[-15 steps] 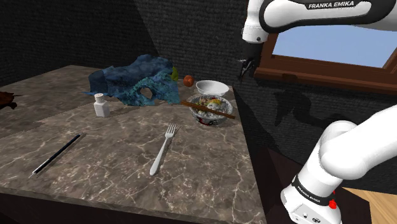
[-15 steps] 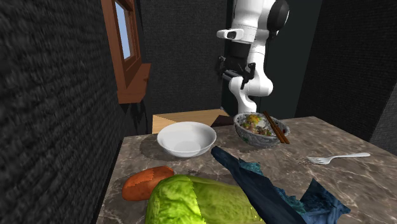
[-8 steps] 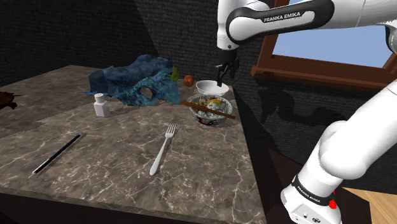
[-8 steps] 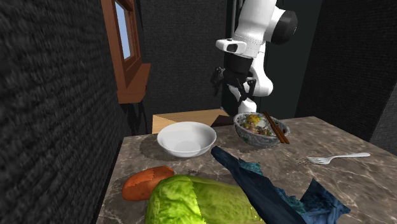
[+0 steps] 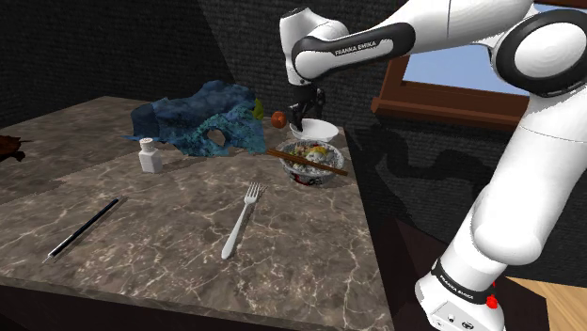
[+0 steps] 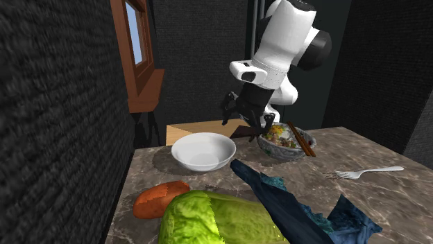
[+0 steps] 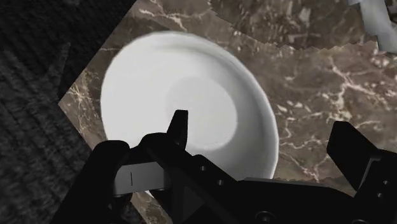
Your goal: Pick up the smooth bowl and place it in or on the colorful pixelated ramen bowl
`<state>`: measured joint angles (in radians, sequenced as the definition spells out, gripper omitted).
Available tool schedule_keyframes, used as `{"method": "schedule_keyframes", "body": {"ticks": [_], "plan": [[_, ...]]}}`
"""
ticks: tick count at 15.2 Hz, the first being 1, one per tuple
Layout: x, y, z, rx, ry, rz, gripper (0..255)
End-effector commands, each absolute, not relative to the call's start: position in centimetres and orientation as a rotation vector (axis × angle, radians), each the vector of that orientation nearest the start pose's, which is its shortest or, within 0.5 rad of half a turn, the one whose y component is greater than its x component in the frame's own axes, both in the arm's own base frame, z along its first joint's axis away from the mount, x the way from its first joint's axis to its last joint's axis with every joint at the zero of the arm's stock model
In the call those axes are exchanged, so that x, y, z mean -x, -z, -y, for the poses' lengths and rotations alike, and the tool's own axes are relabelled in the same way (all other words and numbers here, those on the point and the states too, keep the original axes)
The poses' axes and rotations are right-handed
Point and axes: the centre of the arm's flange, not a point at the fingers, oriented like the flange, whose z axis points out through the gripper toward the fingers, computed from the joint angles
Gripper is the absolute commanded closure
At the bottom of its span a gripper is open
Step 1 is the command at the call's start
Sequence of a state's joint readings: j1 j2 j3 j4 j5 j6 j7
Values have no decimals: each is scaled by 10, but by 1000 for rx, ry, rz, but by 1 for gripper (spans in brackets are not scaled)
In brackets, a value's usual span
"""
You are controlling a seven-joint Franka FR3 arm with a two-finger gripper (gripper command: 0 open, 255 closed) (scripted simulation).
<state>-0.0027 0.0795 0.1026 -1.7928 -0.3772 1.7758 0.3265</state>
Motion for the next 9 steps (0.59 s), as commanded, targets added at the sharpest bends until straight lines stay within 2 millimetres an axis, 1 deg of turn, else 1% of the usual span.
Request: {"method": "schedule_keyframes", "body": {"ticks": [1,3,9], "plan": [[-604,-482,-29,3532,-41,-246,0],[-629,-469,-31,3559,-53,-262,0],[-627,-440,-18,3559,-53,-262,0]]}}
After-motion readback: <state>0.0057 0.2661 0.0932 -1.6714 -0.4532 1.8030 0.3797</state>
